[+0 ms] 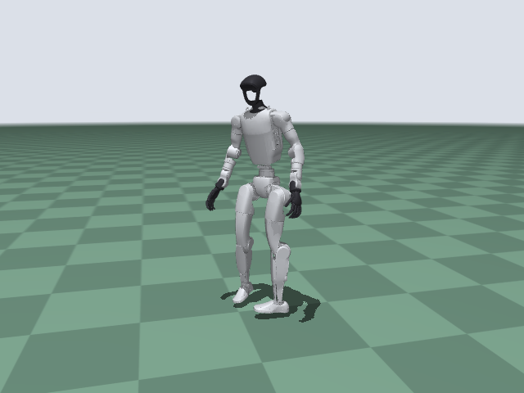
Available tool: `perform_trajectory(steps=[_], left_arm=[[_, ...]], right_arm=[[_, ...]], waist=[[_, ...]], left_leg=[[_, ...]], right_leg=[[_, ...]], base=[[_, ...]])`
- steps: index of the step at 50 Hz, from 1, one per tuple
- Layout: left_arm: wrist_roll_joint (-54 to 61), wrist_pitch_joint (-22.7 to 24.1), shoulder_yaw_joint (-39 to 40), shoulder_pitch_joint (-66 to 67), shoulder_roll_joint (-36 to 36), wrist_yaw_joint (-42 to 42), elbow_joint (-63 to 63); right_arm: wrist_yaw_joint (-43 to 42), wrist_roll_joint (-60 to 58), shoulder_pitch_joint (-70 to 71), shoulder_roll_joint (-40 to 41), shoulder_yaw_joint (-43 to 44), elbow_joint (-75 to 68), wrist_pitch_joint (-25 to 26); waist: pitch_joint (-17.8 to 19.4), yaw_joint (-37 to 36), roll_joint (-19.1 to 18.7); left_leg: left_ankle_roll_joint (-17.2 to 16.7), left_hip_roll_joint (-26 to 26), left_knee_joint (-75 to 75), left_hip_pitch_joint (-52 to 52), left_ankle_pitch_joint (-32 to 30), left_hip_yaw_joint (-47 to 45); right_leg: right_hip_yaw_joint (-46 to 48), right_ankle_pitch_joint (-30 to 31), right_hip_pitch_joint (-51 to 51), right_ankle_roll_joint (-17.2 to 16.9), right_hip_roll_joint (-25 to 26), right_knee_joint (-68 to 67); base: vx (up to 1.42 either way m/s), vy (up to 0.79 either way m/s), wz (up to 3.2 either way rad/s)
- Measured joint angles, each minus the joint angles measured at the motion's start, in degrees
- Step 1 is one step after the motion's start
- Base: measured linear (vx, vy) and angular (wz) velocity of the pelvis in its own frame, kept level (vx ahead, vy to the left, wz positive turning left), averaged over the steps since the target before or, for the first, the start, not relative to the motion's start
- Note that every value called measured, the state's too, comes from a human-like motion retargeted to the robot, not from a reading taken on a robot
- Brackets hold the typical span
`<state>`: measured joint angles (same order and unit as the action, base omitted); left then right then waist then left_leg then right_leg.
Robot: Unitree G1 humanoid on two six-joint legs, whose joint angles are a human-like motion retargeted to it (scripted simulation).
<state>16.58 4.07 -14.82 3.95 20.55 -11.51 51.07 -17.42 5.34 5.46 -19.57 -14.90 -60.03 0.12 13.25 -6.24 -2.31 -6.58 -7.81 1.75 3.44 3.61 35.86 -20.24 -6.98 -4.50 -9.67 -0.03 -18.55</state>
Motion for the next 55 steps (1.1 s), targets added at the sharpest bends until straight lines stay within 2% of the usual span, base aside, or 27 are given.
perform_trajectory(steps=[5, 8, 10, 15, 18, 22, 26, 30, 36, 38, 43, 48, 53, 55], left_arm=[[0.8, 1.4, 3.0, 0.7, 0.5, 1.1, -0.8], [0.5, 2.0, 3.3, 2.5, 0.9, 1.2, -1.5], [-0.3, 2.0, 3.4, 3.5, 0.8, 1.0, -1.1], [-2.8, 0.2, 4.6, 2.2, -0.1, 1.5, 5.5], [-4.3, -0.4, 5.6, 3.1, -0.3, 1.8, 8.7], [-6.3, -0.5, 8.0, 2.0, -1.1, 2.0, 13.2], [-5.5, -0.6, 8.4, 1.5, -1.9, 2.2, 12.6], [-6.0, -0.4, 6.8, 1.5, -1.7, 3.2, 9.6], [-9.1, -0.4, 6.7, -0.7, -2.1, 3.3, 9.1], [-8.6, -0.1, 7.0, -0.8, -2.9, 1.8, 8.9], [-7.4, -0.1, 4.2, -3.2, -4.2, -1.2, 9.5], [-12.7, -0.3, -0.6, -6.8, -3.8, -2.4, 10.2], [-13.6, 0.4, 0.6, -7.9, -3.2, -5.0, 6.3], [-11.8, 0.8, 1.4, -8.2, -3.4, -6.2, 4.8]], right_arm=[[1.8, -2.0, 0.9, -4.1, -1.2, 0.1, -0.7], [1.2, -3.1, 0.6, -7.1, -2.1, 1.5, -1.4], [0.0, -4.1, 0.1, -8.7, -2.5, 2.7, -1.8], [-1.9, -5.1, 0.1, -9.7, -1.0, 3.7, -1.7], [-1.6, -4.1, -1.7, -8.0, 0.6, 4.1, -2.0], [0.3, -4.0, -3.4, -5.1, 2.0, 4.7, -2.8], [2.0, -7.1, -4.3, -2.6, 0.7, 6.3, -2.6], [5.4, -11.3, -5.1, -0.5, -2.5, 8.7, -2.3], [7.8, -15.5, -5.0, 0.9, -6.2, 9.4, -2.2], [8.2, -14.4, -5.5, 1.0, -5.9, 9.5, -2.5], [6.3, -10.7, -5.5, 0.5, -5.4, 8.9, -2.8], [4.2, -12.3, -5.5, -1.2, -6.1, 8.1, -2.8], [2.6, -14.5, -5.2, -3.3, -4.6, 7.7, -2.2], [0.6, -14.2, -4.4, -4.1, -3.9, 7.2, -2.0]], waist=[[1.1, -4.2, 0.1], [1.6, -5.0, 0.1], [1.6, -4.6, 0.3], [0.6, -1.4, 2.0], [-1.4, -0.2, 2.8], [-2.7, 0.1, 3.4], [-1.3, 0.2, 4.0], [-0.4, -1.3, 5.3], [-1.4, -1.9, 5.9], [-1.8, -0.6, 5.7], [-2.8, 1.7, 5.4], [-3.6, 1.7, 4.9], [-4.3, -0.3, 4.3], [-4.2, -0.5, 3.4]], left_leg=[[-0.5, 0.3, 2.2, -0.4, -0.8, 4.9], [0.7, 0.4, 1.1, -2.5, -0.8, 2.0], [2.0, 1.1, -1.5, -5.0, 0.0, -8.0], [5.5, 6.6, -8.1, -8.0, 5.6, -47.8], [3.8, 8.2, -7.7, -6.0, 5.6, -58.3], [0.2, 8.2, -2.9, -4.8, 4.4, -56.2], [0.3, 8.3, -2.2, -5.3, 3.6, -51.5], [0.4, 8.6, -2.0, -5.2, 4.4, -49.8], [-1.2, 7.8, 1.6, -3.5, 3.8, -47.3], [-1.5, 7.9, -2.2, -5.2, 5.4, -46.4], [-0.8, 7.0, -4.7, -6.9, 5.9, -43.9], [-0.3, 6.2, -4.7, -5.9, 5.9, -43.4], [0.9, 5.8, -1.7, -2.4, 5.5, -44.8], [1.2, 5.8, -0.4, -1.2, 4.7, -45.1]], right_leg=[[8.0, 0.5, 3.4, -1.0, -3.0, 5.5], [12.6, 1.7, 5.1, -2.5, -4.3, 8.9], [16.3, 1.9, 5.9, -3.1, -5.2, 10.3], [26.6, 1.0, 6.4, -4.5, -7.5, 11.2], [31.4, 0.9, 7.1, -5.2, -7.3, 12.6], [36.4, -0.2, 7.2, -4.5, -6.3, 12.1], [39.5, -1.8, 6.4, -2.4, -6.1, 7.9], [35.4, -4.0, 1.7, -1.7, -5.8, -1.2], [31.3, -6.1, 0.1, -0.9, -4.8, -1.5], [31.6, -6.4, 0.3, -0.4, -4.8, -0.6], [25.7, -3.7, -1.8, 0.2, -2.8, -1.2], [25.4, -5.5, -0.9, 0.7, -3.4, -2.0], [23.8, -5.3, -0.4, -1.3, -3.5, -3.1], [22.8, -4.7, 1.2, -0.7, -3.1, -0.7]], base=[[-0.07, -0.19, 1.22], [-0.1, -0.16, 1.44], [-0.09, -0.13, 1.72], [-0.04, -0.07, 1.89], [0.02, -0.01, 1.53], [0.03, 0.03, 1.17], [0.01, 0.04, 0.98], [0.02, 0.02, 0.56], [0.05, 0.03, 0.41], [0.05, 0.03, 0.67], [0.03, 0.01, 0.49], [0.03, -0.01, 0.02], [0.07, -0.05, -0.42], [0.05, -0.05, -0.39]])
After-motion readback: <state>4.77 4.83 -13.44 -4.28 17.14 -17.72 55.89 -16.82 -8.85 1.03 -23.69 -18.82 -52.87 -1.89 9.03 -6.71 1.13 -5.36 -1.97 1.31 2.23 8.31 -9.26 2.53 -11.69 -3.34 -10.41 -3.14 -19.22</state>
